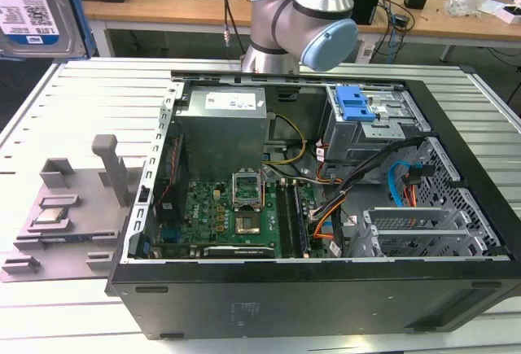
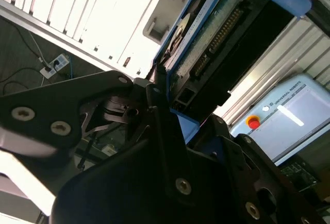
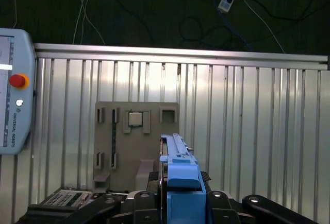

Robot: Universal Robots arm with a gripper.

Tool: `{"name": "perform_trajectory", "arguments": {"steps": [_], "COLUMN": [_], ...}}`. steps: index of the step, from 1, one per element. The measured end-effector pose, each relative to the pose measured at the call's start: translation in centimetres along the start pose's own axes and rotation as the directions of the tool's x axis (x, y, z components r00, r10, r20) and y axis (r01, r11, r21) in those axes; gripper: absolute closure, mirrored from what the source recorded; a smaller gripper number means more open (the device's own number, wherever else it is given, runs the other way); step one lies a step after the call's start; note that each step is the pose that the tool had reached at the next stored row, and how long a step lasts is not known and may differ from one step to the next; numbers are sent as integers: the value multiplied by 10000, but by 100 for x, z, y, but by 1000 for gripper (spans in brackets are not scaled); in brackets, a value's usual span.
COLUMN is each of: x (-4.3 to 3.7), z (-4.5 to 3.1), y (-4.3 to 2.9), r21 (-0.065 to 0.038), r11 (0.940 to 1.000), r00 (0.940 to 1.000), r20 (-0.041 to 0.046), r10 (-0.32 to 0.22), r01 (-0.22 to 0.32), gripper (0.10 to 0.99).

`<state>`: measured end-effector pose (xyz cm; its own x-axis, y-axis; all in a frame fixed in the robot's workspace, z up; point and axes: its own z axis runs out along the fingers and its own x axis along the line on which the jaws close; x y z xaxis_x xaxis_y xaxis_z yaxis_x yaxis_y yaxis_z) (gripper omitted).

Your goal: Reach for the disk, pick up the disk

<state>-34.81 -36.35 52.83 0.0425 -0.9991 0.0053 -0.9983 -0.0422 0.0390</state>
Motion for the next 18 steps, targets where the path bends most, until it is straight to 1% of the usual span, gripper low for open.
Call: {"name": "perform_trajectory", "arguments": {"steps": [1,3,4,6,7,8,9,10,11,12,13,14,15,16,18], "x": [4,6,9,12,16,18,20,24,27,29,30,34,36,38,41], "z": [-3,-6,-8,-11,-15,-16,-18,-22,-24,-25,-28,-32,-33,-33,-36], "y": [-79,-148,-214,-290,-375,-415,-473,-561,-628,-663,-718,-798,-847,-874,-958], "r21": [0,0,0,0,0,1,1,-1,1,0,1,-1,0,1,1], "r11": [10000,10000,10000,10000,10000,10000,10000,10000,10000,10000,10000,10000,10000,10000,10000], "r00": [10000,10000,10000,10000,10000,10000,10000,10000,10000,10000,10000,10000,10000,10000,10000], "r20": [0,0,0,0,0,0,1,0,1,1,0,0,0,1,1], "r10": [-1,0,0,0,-1,0,1,0,-2,-1,1,0,-1,-1,1], "r01": [1,0,0,0,1,0,-1,0,2,1,-1,0,1,1,-1], "gripper": [718,718,718,718,718,718,718,718,718,718,718,718,718,718,718]}}
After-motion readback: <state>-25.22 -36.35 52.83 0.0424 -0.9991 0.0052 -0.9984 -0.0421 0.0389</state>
